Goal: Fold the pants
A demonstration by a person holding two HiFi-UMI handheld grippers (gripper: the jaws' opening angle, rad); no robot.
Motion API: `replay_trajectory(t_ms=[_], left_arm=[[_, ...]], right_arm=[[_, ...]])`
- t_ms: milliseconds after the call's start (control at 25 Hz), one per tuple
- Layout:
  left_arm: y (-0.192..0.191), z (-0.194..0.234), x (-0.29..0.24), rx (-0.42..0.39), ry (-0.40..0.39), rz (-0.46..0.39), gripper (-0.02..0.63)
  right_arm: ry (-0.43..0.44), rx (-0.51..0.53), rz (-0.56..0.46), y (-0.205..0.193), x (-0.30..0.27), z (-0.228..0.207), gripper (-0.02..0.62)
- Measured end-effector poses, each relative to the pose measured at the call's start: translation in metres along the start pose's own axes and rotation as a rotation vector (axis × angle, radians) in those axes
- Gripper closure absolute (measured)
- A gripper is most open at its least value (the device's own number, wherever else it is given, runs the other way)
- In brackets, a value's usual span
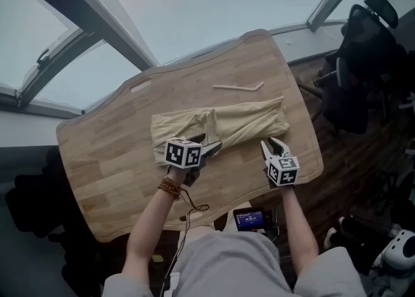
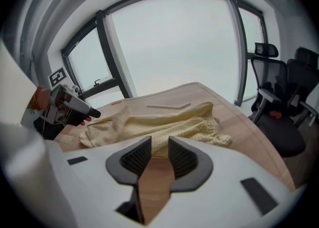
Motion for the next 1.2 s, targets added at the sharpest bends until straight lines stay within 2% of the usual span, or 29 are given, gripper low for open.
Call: replay_trajectory(t_ms=[120,200,320,440,520,640,720,760,800,880,920,960,1000,1120,1200], left_arm=[[-0.003,-0.017,0.024,-0.106,0.033,-0.118,0.295],[-0.015,0.000,0.054,-0.160,0.150,-0.186,0.319],[-0.049,0.051,0.091,-0.163,0.363,-0.189,0.367],[-0.079,0.094,0.100,-0.142,0.474,-0.145,0.368],[-0.091,0.110,0.096,-0.162,0.502,-0.110,0.374],[-0.101,0.121,0.086,-0.209,0.498,-0.075,0.387],[-0.111,0.127,0.076,-0.213,0.476,-0.042,0.396],[-0.118,0.129,0.071,-0.214,0.465,-0.014,0.415],[-0.125,0.129,0.067,-0.216,0.453,0.019,0.425],[-0.135,0.127,0.064,-0.229,0.428,0.060,0.425],[-0.137,0.125,0.066,-0.240,0.422,0.065,0.430],[-0.136,0.121,0.071,-0.260,0.421,0.054,0.430],[-0.132,0.116,0.077,-0.292,0.427,0.027,0.430],[-0.116,0.103,0.088,-0.415,0.459,-0.034,0.430],[-0.113,0.108,0.083,-0.466,0.478,0.004,0.430]], right_arm=[[0.088,0.103,-0.032,0.022,-0.007,0.022,0.489],[0.193,0.181,-0.049,0.038,-0.020,0.059,0.492],[0.354,0.321,-0.063,0.058,-0.051,0.139,0.499],[0.430,0.497,-0.055,0.070,-0.095,0.211,0.500],[0.502,0.628,-0.029,0.072,-0.119,0.256,0.499],[0.610,0.900,0.039,0.057,-0.149,0.313,0.469],[0.588,1.060,0.088,0.042,-0.173,0.323,0.473],[0.545,1.092,0.090,0.041,-0.185,0.320,0.498],[0.493,1.072,0.082,0.046,-0.194,0.313,0.504],[0.389,0.915,0.053,0.077,-0.206,0.292,0.548],[0.367,0.837,0.036,0.094,-0.207,0.284,0.553],[0.386,0.796,0.022,0.107,-0.205,0.281,0.556],[0.450,0.802,0.015,0.113,-0.200,0.286,0.555],[0.712,0.988,0.061,0.094,-0.182,0.336,0.549],[0.805,1.079,0.131,0.071,-0.183,0.365,0.535]])
Point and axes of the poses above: the fingertips, and each gripper's own axes: x backward along the fingers, z to its left, y out of its top, the point moved 5 cm from there along x, backward along the fingers, and after that the axes turned 7 degrees about -y, right-handed, at the moved point
